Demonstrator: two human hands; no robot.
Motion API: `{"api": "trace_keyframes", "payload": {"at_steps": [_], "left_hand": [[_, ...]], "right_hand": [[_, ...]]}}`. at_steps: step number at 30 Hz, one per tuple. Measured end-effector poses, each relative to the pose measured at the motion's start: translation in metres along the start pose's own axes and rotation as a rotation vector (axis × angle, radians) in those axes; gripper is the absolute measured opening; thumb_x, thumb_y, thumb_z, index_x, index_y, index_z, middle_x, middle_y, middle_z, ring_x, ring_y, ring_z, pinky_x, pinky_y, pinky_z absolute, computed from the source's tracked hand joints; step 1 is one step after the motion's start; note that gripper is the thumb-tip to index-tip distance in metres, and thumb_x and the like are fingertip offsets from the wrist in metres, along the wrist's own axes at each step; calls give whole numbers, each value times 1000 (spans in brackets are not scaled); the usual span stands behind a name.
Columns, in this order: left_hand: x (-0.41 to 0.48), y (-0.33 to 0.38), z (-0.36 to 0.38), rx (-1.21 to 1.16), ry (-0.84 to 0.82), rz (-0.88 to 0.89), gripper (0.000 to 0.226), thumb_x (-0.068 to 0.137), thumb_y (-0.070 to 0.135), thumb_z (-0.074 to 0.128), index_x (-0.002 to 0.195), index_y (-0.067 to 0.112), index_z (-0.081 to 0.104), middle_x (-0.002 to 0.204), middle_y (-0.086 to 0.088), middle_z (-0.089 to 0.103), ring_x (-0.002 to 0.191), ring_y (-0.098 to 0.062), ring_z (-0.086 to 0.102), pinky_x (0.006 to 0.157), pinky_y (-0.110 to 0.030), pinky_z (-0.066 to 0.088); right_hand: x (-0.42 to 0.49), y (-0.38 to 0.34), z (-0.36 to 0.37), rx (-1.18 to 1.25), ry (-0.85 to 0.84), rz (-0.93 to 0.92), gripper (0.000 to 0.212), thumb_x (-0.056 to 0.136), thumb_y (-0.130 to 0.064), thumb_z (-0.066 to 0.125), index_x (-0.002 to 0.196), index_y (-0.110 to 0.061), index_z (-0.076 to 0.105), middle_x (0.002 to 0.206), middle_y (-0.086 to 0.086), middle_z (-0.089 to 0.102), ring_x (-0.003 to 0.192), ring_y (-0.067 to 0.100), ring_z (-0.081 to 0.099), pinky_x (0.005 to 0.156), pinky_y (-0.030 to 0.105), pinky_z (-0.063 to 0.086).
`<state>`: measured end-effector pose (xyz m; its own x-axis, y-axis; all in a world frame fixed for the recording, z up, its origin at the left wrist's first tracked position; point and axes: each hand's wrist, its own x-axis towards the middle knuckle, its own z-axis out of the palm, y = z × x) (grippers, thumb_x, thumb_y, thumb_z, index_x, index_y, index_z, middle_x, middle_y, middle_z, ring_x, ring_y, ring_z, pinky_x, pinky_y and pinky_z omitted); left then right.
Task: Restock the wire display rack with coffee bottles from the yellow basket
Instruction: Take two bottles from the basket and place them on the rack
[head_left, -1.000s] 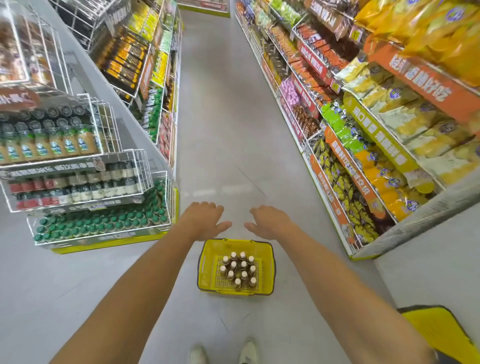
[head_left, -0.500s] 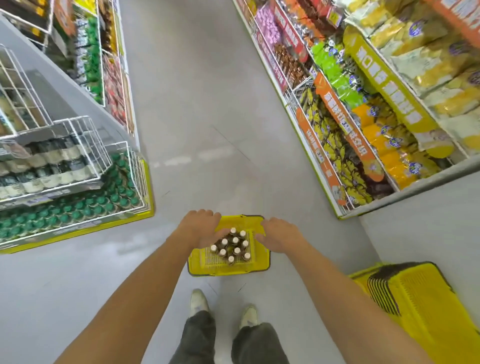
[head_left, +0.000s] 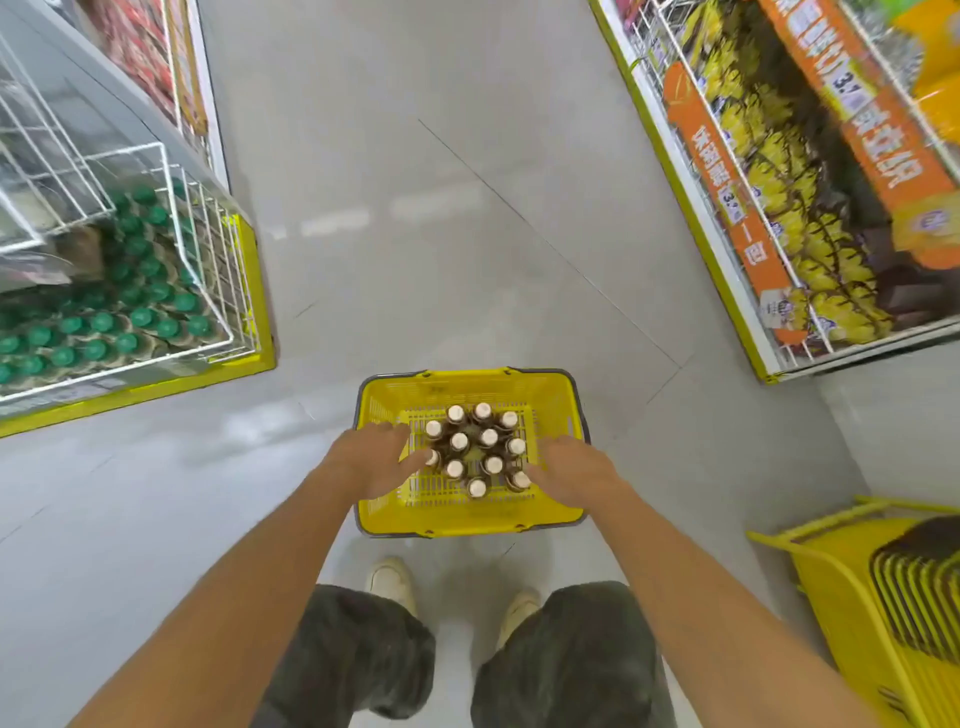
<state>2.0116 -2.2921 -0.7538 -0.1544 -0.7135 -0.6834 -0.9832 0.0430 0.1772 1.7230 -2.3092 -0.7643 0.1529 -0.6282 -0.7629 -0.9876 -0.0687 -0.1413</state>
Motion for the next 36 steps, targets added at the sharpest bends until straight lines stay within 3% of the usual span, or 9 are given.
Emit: {"api": "trace_keyframes", "payload": {"at_steps": [4, 8, 12, 15, 22, 25, 28, 31, 36], "left_hand": [[78, -18, 78, -74, 22, -8, 69, 100, 64, 36, 148, 14, 45, 142, -11, 58, 132, -33, 53, 101, -46, 48], [128, -42, 149, -132, 31, -26, 66, 100, 63, 35, 139, 13, 51, 128, -12, 64, 123, -32, 58, 95, -45, 50], [148, -53, 195, -142, 22, -55, 67, 101, 61, 36, 147, 12, 45, 143, -12, 57, 132, -32, 53, 103, -46, 47], [161, -53, 218, -160, 32, -31, 59, 101, 55, 43, 142, 12, 47, 140, -12, 58, 129, -30, 54, 101, -47, 48], [190, -51, 253, -394, 249, -32, 53, 101, 39, 56, 144, 9, 49, 141, -12, 60, 128, -31, 57, 96, -40, 49], [199, -54, 262, -519, 355, 28, 42, 98, 39, 62, 132, 15, 57, 122, -8, 69, 111, -32, 66, 80, -41, 52], [207, -53, 268, -707, 474, 42, 31, 94, 46, 59, 117, 25, 61, 101, 4, 72, 92, -21, 69, 73, -42, 54], [224, -50, 273, -889, 544, -19, 19, 95, 40, 64, 111, 30, 62, 103, 10, 72, 98, -10, 68, 76, -38, 54], [241, -45, 277, -944, 618, -46, 14, 92, 41, 65, 104, 36, 59, 98, 19, 69, 95, 11, 62, 67, -20, 48]], "right_hand": [[83, 21, 59, -10, 8, -8, 50, 106, -50, 47, 133, -9, 56, 135, 16, 61, 125, 37, 59, 94, 45, 50], [143, 37, 105, -29, 27, -16, 51, 105, -50, 49, 136, -11, 55, 137, 18, 61, 127, 38, 58, 96, 46, 50], [173, 48, 133, -51, 47, -18, 55, 104, -51, 49, 143, -13, 51, 141, 16, 59, 129, 38, 57, 97, 45, 49], [187, 54, 144, -68, 65, -29, 55, 104, -52, 48, 145, -14, 51, 142, 14, 59, 130, 37, 58, 98, 45, 49], [223, 60, 167, -24, 177, -93, 46, 104, -49, 54, 133, -13, 55, 132, 13, 63, 120, 34, 62, 86, 41, 50], [235, 63, 176, 53, 255, -116, 39, 101, -52, 59, 119, -17, 59, 121, 10, 67, 110, 33, 64, 75, 39, 46], [244, 68, 183, 242, 344, -150, 30, 99, -49, 64, 109, -21, 62, 111, 6, 69, 100, 31, 65, 72, 41, 50], [251, 73, 192, 395, 404, -206, 28, 98, -42, 69, 114, -19, 68, 110, 5, 70, 100, 28, 64, 80, 47, 54], [257, 73, 207, 624, 496, -216, 27, 97, -33, 74, 119, -17, 71, 112, 0, 72, 102, 20, 65, 84, 44, 56]]}}
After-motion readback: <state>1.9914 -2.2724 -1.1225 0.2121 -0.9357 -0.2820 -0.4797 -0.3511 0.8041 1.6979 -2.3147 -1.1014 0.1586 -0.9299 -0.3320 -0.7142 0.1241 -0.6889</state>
